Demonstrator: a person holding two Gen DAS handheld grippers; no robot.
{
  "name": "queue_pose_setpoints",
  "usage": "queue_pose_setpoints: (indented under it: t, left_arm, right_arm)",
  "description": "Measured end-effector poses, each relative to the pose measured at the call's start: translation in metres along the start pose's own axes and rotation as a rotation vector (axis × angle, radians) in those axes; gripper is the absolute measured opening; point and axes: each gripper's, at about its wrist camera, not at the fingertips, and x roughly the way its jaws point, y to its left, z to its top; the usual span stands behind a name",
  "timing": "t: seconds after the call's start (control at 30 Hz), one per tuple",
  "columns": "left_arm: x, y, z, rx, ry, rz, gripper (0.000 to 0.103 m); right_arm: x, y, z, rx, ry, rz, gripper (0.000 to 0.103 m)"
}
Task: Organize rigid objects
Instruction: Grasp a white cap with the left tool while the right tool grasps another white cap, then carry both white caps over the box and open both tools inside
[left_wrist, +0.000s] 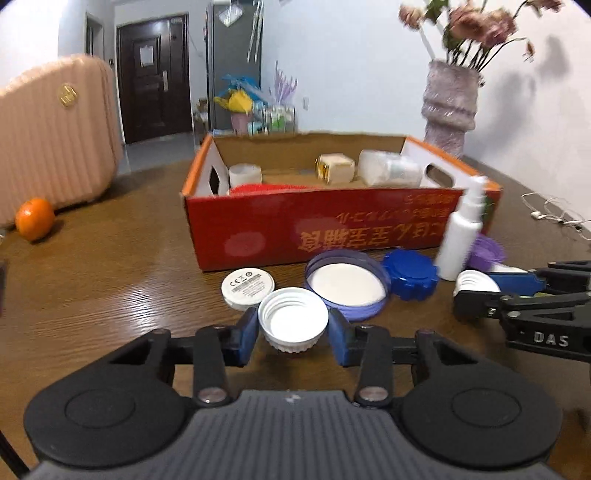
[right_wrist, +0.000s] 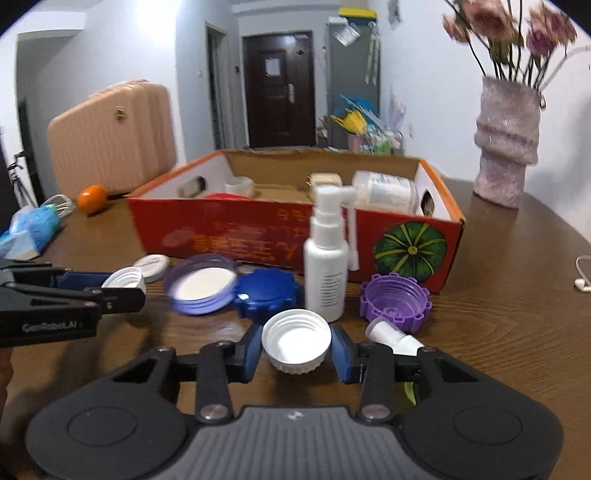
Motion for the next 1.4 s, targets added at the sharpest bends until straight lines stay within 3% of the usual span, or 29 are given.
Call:
queue_pose_setpoints:
  t: [0.33, 0.6, 0.97, 1.2, 1.4]
  left_arm:
    - [-0.151, -0.019, -0.063, -0.069, -0.143, 0.006, 0.040]
    - [-0.219, -0.020, -0.093, -0.087, -0.196, 0.012, 0.040]
    - [-0.258, -0.029, -0.112, -0.098, -0.250, -0.002, 0.040]
    - [-0.264, -0.035, -0.110, -0.091, -0.264, -0.004, 0.040]
    - [-0.242, -0.036, -0.094, -0.074, -0.244, -0.014, 0.040]
  right_arm:
    - [-0.100, 0.054, -0.047, -0.076, -0.034, 0.092, 0.039]
    - [-0.169, 0.077, -0.081, -0.082, -0.075, 0.084, 0.039]
    - [-0.227, 0.080, -0.092, -0.089, -0.162, 0.059, 0.039]
    - [-0.232, 0.076, -0.092, -0.076, -0.194, 0.068, 0.039]
    - [-0.218, 0.063, -0.087, -0.035, -0.200, 0.068, 0.039]
